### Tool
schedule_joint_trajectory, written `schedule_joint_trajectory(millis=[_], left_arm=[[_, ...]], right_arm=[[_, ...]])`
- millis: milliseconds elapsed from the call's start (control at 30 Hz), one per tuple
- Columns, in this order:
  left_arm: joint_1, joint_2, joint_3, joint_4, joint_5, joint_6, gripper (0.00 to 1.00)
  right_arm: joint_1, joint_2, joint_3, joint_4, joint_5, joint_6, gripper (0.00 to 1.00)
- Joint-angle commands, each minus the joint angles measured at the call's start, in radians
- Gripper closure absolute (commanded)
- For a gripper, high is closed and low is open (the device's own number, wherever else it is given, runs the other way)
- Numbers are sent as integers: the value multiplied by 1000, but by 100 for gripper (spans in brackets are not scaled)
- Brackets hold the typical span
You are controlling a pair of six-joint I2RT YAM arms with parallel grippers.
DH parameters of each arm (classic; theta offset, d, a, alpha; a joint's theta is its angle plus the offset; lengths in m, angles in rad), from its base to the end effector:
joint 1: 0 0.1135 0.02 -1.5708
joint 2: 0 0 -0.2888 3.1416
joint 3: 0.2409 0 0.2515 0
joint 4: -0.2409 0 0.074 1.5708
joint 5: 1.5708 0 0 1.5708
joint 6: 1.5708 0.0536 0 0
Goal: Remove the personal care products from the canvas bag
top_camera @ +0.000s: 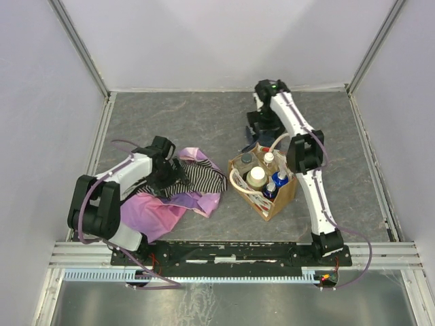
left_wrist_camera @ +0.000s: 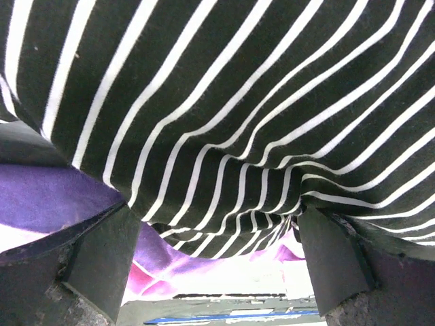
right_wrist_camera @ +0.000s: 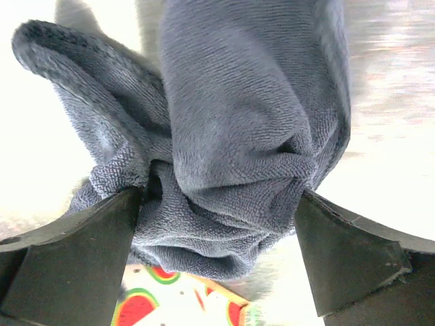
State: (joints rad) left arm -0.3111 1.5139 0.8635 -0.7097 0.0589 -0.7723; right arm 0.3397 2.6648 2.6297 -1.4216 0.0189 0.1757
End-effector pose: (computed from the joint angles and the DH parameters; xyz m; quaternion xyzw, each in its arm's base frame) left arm 0.2475 -0.0829 0.1770 -0.2242 0.9684 -0.0793 0.0750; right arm 0.5069 0.1781 0.1707 -0.0812 0.9950 0.0054 0.0575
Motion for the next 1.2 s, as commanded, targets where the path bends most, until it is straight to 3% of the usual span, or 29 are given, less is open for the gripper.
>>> schedule_joint_trajectory(millis=[0,233,400,533,700,833,967,1167], left_arm=[[137,6,41,-12,30,132,1],[376,171,145,0,102,198,1],[486,254,314,-25,-12,216,1],[567,329,475,-68,-137,224,1],[800,374,521,-38,-11,190,2],[799,295,481,-1,-10,185,3],[756,183,440,27,2,188,3],[682,122,414,21,111,205,4]], right_arm=[[-114,20,67,-5,-27,7,0],[-327,14,48,-30,-15,22,0],[-481,-15,23,-46,79,64,0],[-583,-91,-89,-5,208,112,0],[-670,-199,-147,8,266,160,0],[-676,-328,-223,67,267,194,0],[-623,-496,-354,166,134,193,0],[-466,-459,-344,98,-24,150,0]])
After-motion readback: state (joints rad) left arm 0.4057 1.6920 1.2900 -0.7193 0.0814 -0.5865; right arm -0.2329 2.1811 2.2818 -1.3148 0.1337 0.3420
